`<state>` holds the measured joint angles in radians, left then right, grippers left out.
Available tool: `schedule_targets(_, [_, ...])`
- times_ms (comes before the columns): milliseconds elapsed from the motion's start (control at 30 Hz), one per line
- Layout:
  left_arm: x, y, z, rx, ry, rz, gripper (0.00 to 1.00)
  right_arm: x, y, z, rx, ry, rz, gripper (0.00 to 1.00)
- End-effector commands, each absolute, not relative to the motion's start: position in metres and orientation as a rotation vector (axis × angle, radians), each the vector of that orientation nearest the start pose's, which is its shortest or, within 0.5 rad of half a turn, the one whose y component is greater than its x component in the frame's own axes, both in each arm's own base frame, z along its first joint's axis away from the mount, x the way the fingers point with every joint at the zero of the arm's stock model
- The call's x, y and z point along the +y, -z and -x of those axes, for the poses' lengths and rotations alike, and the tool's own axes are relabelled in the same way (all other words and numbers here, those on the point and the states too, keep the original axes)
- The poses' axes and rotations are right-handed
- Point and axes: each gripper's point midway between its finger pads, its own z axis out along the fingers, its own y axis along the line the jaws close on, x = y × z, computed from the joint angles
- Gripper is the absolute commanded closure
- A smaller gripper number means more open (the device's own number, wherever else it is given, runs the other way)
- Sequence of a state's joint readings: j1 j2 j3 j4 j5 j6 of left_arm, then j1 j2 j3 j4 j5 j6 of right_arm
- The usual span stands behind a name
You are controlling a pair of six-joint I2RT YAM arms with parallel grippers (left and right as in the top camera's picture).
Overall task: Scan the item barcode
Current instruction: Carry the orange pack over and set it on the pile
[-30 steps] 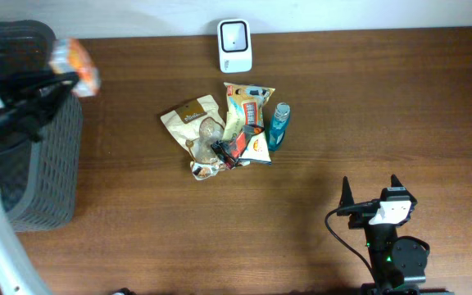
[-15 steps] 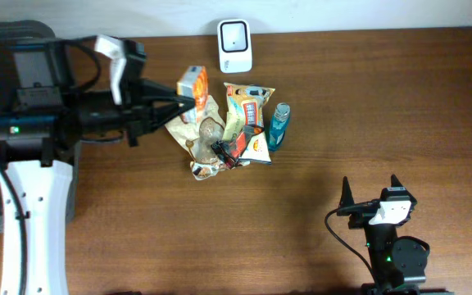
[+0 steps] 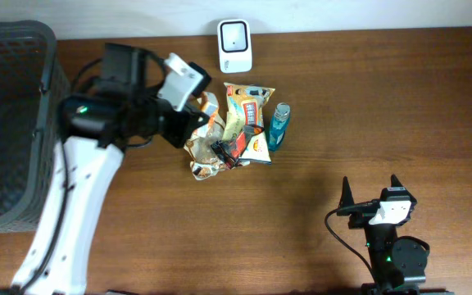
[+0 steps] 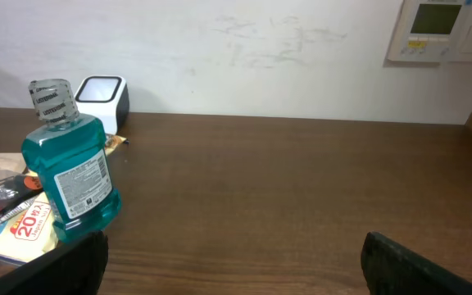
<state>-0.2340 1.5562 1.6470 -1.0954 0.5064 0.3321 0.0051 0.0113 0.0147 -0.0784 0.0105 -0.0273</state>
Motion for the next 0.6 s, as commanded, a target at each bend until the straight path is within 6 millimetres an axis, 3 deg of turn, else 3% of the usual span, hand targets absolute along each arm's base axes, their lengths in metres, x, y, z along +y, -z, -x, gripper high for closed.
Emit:
schedule_targets(0, [-0.165, -0.219, -0.363, 2.485, 0.436, -0.892, 1.0, -0.002, -0.155, -0.246, 1.65, 0.033, 0.014, 0.02])
schedule_targets(233, [-0.19, -0.153, -0.392, 2.569, 0.46, -0.931, 1.0, -0.002, -0.155, -0.246, 1.65, 0.033, 0.014, 0.02])
schedule_targets(400, [-0.199, -0.111, -0.419, 2.622, 0.487, -0.812, 1.0, -0.002, -0.155, -0.246, 1.65, 0.033, 0.014, 0.02])
schedule_targets(567, [-0.202, -0.074, -0.431, 2.733, 0.518, -0.609, 1.0, -0.002, -0.155, -0.246, 1.65, 0.033, 0.014, 0.02])
